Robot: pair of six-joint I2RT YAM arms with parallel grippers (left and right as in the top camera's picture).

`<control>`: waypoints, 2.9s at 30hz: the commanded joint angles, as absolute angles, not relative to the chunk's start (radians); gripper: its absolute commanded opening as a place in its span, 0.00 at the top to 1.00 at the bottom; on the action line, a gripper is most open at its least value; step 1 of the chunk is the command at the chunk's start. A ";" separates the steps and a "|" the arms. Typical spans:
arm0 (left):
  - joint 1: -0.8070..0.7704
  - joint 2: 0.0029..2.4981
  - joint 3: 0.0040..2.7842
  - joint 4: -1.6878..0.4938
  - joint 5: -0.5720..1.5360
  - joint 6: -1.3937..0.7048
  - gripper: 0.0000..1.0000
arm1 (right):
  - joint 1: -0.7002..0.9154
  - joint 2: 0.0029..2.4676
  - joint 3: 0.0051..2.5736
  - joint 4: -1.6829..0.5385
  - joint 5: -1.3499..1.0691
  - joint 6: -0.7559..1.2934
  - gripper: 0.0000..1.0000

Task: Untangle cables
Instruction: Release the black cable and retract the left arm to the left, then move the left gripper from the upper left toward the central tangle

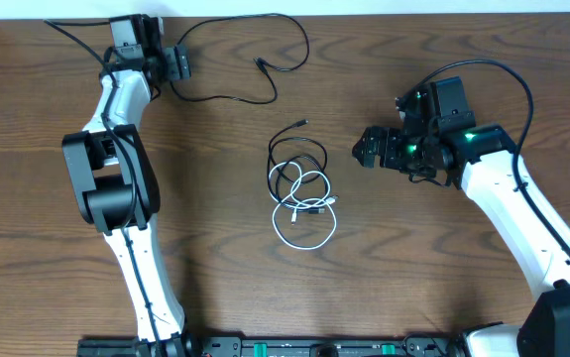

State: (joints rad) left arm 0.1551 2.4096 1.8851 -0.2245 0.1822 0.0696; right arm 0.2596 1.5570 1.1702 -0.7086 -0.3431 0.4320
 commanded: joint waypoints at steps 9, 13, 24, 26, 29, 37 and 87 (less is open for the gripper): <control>0.141 2.482 1.874 -0.229 0.089 0.104 0.33 | 0.266 1.545 1.163 -0.707 -0.339 0.429 0.01; 0.141 2.482 1.874 -0.227 0.089 0.104 0.61 | 0.266 1.545 1.163 -0.707 -0.339 0.429 0.01; 0.142 2.461 1.876 -0.105 0.089 0.103 0.93 | 0.270 1.545 1.163 -0.717 -0.339 0.429 0.01; 0.142 2.442 1.876 -0.062 0.089 0.103 0.93 | 0.270 1.545 1.163 -0.728 -0.339 0.429 0.01; 0.150 2.399 1.876 0.014 0.084 0.101 0.93 | 0.270 1.545 1.163 -0.741 -0.338 0.429 0.01; 0.236 2.248 1.876 0.201 -0.031 0.039 0.93 | 0.270 1.545 1.162 -0.733 -0.338 0.429 0.01; 0.577 2.350 1.869 -0.519 0.174 -0.410 0.35 | 0.270 1.545 1.162 -0.712 -0.395 0.433 0.01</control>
